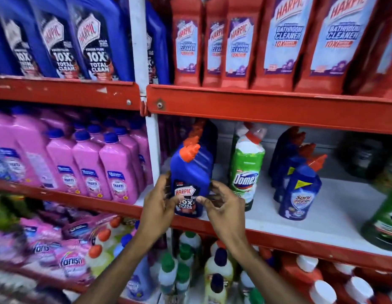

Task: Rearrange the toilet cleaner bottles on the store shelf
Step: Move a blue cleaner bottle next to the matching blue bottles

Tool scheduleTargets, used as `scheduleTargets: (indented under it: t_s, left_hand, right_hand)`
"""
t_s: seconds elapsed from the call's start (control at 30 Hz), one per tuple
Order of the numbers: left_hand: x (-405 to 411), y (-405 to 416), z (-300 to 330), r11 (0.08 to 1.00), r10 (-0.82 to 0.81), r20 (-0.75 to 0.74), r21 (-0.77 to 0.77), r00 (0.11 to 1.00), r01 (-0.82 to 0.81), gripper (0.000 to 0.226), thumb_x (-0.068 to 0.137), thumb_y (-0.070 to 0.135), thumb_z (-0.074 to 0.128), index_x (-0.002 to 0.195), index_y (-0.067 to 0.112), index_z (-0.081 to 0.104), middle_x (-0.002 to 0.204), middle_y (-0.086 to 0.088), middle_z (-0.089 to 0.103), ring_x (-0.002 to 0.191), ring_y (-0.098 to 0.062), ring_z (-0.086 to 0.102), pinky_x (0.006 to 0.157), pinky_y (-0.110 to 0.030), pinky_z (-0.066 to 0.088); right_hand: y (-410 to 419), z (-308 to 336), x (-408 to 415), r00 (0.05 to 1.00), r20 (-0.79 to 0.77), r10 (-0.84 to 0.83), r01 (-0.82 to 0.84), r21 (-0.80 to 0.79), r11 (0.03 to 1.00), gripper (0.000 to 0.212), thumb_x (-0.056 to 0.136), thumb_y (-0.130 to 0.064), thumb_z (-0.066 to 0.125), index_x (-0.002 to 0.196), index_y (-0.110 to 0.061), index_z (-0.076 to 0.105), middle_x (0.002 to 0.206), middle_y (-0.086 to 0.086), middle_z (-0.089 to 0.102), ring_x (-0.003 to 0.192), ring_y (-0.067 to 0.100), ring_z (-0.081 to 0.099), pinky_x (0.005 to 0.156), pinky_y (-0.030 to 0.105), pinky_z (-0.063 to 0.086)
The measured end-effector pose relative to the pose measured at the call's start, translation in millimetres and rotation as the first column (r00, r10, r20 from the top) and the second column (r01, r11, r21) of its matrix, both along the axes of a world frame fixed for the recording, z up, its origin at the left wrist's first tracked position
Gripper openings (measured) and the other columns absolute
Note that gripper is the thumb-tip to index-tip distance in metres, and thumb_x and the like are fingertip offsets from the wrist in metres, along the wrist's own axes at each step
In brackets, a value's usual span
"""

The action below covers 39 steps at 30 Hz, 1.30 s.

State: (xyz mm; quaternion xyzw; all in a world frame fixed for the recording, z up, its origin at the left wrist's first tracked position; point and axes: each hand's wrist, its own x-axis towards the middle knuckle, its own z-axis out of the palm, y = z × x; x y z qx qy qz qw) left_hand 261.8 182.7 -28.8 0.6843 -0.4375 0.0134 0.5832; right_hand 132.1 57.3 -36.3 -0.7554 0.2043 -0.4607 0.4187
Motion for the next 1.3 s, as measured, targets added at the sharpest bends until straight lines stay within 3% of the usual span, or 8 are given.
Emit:
scheduleTargets:
  t_s: [0.13,0.27,0.37,0.5,0.67,0.8,1.03,1.3]
  left_hand:
    - [9.5,0.8,-5.0,0.998,0.019,0.009,0.057,1.000,-0.020,0.057,0.093,0.000,0.070,0.140,0.025,0.049,0.117,0.021,0.071,0.104,0.016,0.068,0.095,-0.032,0.060]
    - [1.9,-0.5,-1.6,0.990,0.104,0.038,0.088,0.994,-0.107,0.062,0.091,0.004,0.070,0.147,0.023,0.048,0.114,0.003,0.078,0.095,-0.001,0.073,0.090,-0.039,0.062]
    - [-18.4,5.0,0.7,0.974,0.219,0.169,0.021,0.961,-0.225,0.072,0.092,0.023,0.066,0.158,0.017,0.036,0.150,-0.008,0.059,0.134,-0.007,0.059,0.113,-0.024,0.047]
    - [-40.8,3.4,-1.3,0.934,0.341,0.653,-0.153,0.676,-0.324,0.073,0.090,0.025,0.066,0.155,0.008,0.038,0.161,-0.022,0.044,0.150,-0.035,0.042,0.123,-0.049,0.039]
    - [-76.1,-26.5,5.0,0.949,0.263,0.790,-0.109,0.554,-0.296,0.077,0.091,0.029,0.064,0.159,0.010,0.033,0.169,-0.017,0.030,0.161,-0.039,0.023,0.125,-0.066,0.028]
    - [-116.8,-62.1,8.9,0.960,0.180,0.834,-0.034,0.522,-0.277,0.078,0.095,0.032,0.056,0.163,0.011,0.023,0.173,-0.017,0.019,0.162,-0.043,0.015,0.125,-0.073,0.020]
    - [-189.0,-123.0,12.9,0.982,0.025,0.873,0.068,0.488,-0.173,0.076,0.093,0.031,0.057,0.161,0.008,0.029,0.171,-0.021,0.025,0.160,-0.045,0.018,0.122,-0.076,0.023]
    - [-259.4,-183.0,19.9,0.985,-0.163,0.845,0.167,0.509,0.039,0.071,0.092,0.028,0.059,0.156,0.006,0.039,0.168,-0.017,0.036,0.158,-0.038,0.029,0.125,-0.064,0.031]
  right_hand:
    - [5.9,-3.2,7.2,0.999,-0.041,-0.016,0.015,-0.020,1.000,0.041,0.079,-0.020,0.084,0.118,-0.026,0.071,0.089,-0.042,0.070,0.082,-0.010,0.072,0.071,0.006,0.054]
    - [4.4,1.5,3.8,0.996,-0.087,-0.026,0.020,-0.065,0.998,0.045,0.083,-0.023,0.081,0.126,-0.023,0.068,0.101,-0.024,0.073,0.087,-0.010,0.070,0.076,0.007,0.055]
    - [6.3,3.4,-12.3,0.984,-0.155,-0.091,0.056,-0.215,0.975,0.047,0.090,-0.032,0.071,0.136,-0.028,0.061,0.124,-0.014,0.069,0.107,-0.005,0.063,0.094,0.014,0.050]
    - [2.8,9.2,-47.3,0.954,-0.165,-0.250,0.117,-0.562,0.819,0.054,0.095,-0.026,0.060,0.147,-0.023,0.048,0.150,-0.005,0.054,0.136,0.015,0.048,0.114,0.026,0.038]
    - [-15.7,20.7,-103.1,0.866,-0.153,-0.476,0.223,-0.734,0.642,0.074,0.086,-0.012,0.059,0.155,-0.016,0.035,0.164,0.012,0.034,0.153,0.033,0.027,0.121,0.053,0.030]
    - [-39.9,27.5,-153.4,0.751,-0.185,-0.634,0.309,-0.750,0.585,0.080,0.083,-0.014,0.057,0.158,-0.016,0.028,0.169,0.017,0.018,0.158,0.037,0.009,0.122,0.061,0.021]
    - [-84.8,29.6,-244.3,0.593,-0.200,-0.779,0.438,-0.732,0.522,0.080,0.081,-0.010,0.060,0.156,-0.013,0.033,0.168,0.021,0.018,0.156,0.043,0.011,0.121,0.063,0.020]
    - [-125.2,34.4,-314.9,0.625,-0.216,-0.750,0.555,-0.553,0.622,0.080,0.082,0.002,0.059,0.156,-0.005,0.031,0.167,0.021,0.020,0.155,0.039,0.020,0.121,0.050,0.031]
